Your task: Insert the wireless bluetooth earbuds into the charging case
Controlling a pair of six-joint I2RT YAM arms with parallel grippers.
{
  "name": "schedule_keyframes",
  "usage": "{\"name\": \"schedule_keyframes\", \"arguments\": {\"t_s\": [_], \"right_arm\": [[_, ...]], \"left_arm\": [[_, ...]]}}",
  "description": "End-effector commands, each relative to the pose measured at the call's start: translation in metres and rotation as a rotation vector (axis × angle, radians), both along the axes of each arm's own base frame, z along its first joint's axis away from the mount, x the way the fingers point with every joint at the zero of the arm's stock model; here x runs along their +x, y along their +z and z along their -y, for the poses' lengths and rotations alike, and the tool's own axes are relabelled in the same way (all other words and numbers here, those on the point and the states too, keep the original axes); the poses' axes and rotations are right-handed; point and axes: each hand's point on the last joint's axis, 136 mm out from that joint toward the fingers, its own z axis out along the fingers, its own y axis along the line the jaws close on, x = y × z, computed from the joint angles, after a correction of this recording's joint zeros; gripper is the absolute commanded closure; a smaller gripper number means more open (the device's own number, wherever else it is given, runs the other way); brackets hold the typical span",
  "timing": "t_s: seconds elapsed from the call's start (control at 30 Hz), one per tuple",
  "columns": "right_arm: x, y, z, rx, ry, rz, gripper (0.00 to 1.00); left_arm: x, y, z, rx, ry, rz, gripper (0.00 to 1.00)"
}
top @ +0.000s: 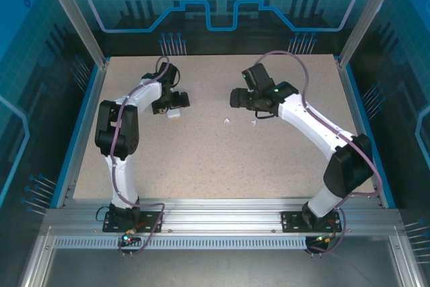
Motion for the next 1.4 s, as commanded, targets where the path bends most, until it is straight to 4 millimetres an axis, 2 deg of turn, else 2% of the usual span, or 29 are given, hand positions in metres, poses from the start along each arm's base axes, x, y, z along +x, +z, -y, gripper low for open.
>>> {"name": "schedule_keyframes", "arguments": {"t_s": [0.0,0.33,0.9,1.13,1.37], "right_arm": [[0.002,0.015,0.002,0.082,-0.009,0.05,0.22],[0.0,0.009,0.017,0.099,-0.023,0.04,0.22],[-0.004,0.016,0.025,0.098,-0.029,0.052,0.22],[-0.007,0.021,0.029,0.09,-0.028,0.058,0.22],[-0.013,0.016,0.03,0.086,-0.023,0.043,0.22]], "left_arm": [[-0.006,-0.004,0.003,0.057,-0.004,-0.059,0.03],[-0.011,-0.027,0.003,0.064,0.001,-0.116,0.13],[-0.011,-0.044,0.002,0.066,0.009,-0.129,0.33],[-0.014,-0.036,0.006,0.046,-0.013,-0.107,0.5],[-0.036,-0.009,0.024,0.033,-0.074,-0.062,0.53]]}}
